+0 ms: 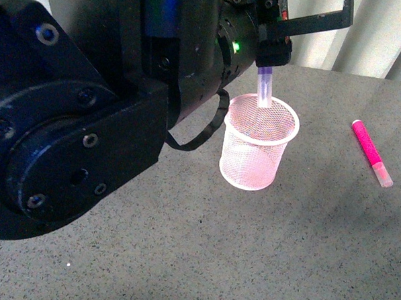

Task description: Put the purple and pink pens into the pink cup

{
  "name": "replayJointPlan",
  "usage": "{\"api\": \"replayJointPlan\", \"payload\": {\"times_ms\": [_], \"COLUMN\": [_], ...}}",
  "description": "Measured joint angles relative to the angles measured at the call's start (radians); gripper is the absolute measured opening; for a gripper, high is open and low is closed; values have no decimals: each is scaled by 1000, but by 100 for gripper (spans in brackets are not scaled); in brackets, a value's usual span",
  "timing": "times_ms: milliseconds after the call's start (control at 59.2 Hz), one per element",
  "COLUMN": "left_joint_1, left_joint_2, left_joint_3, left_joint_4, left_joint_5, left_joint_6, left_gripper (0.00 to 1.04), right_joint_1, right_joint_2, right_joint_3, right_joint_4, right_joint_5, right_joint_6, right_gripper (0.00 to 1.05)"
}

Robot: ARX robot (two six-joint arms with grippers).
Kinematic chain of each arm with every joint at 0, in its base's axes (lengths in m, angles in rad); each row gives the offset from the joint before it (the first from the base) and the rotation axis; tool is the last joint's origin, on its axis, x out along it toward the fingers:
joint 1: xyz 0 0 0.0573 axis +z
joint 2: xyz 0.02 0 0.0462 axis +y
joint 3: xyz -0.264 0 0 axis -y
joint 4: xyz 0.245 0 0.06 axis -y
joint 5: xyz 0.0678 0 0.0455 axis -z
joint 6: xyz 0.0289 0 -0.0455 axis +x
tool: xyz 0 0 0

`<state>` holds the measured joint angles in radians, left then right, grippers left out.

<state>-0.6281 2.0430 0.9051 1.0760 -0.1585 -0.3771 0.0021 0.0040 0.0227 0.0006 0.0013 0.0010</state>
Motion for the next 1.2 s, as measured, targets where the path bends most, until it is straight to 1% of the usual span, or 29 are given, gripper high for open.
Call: {"api": "replayJointPlan", "payload": {"times_ms": [321, 659, 693, 726, 777, 828, 878, 980, 1030, 1064, 1132, 1166, 1199], "left_joint_1": [-3, 2, 4, 5, 6, 11, 13, 24, 30, 36, 51, 68, 91], "left_joint_2": [72, 109, 109, 109, 109, 109, 109, 82, 57, 21, -51, -112, -183], "left_joint_3": [10, 47, 47, 46, 39, 23, 11, -29, -47, -67, -101, -126, -156], "left_joint_4": [17, 16, 13, 6, 6, 3, 2, -8, -20, -51, -121, -198, -294], "left_joint_5": [-30, -32, -28, -29, -24, -18, -18, -14, -5, -2, 8, 33, 51], "left_joint_6": [-41, -50, -56, -62, -67, -84, -90, -97, -97, -94, -67, -39, -8], "left_gripper": [12, 12, 16, 24, 31, 42, 49, 68, 76, 83, 94, 100, 99], "right_joint_1": [0, 0, 0, 0, 0, 0, 0, 0, 0, 0, 0, 0, 0], "right_joint_2": [0, 0, 0, 0, 0, 0, 0, 0, 0, 0, 0, 0, 0], "right_joint_3": [0, 0, 0, 0, 0, 0, 0, 0, 0, 0, 0, 0, 0], "right_joint_4": [0, 0, 0, 0, 0, 0, 0, 0, 0, 0, 0, 0, 0], "right_joint_5": [0, 0, 0, 0, 0, 0, 0, 0, 0, 0, 0, 0, 0], "right_joint_6": [0, 0, 0, 0, 0, 0, 0, 0, 0, 0, 0, 0, 0], "right_gripper": [98, 98, 98, 98, 98, 98, 98, 98, 98, 98, 98, 98, 98]}}
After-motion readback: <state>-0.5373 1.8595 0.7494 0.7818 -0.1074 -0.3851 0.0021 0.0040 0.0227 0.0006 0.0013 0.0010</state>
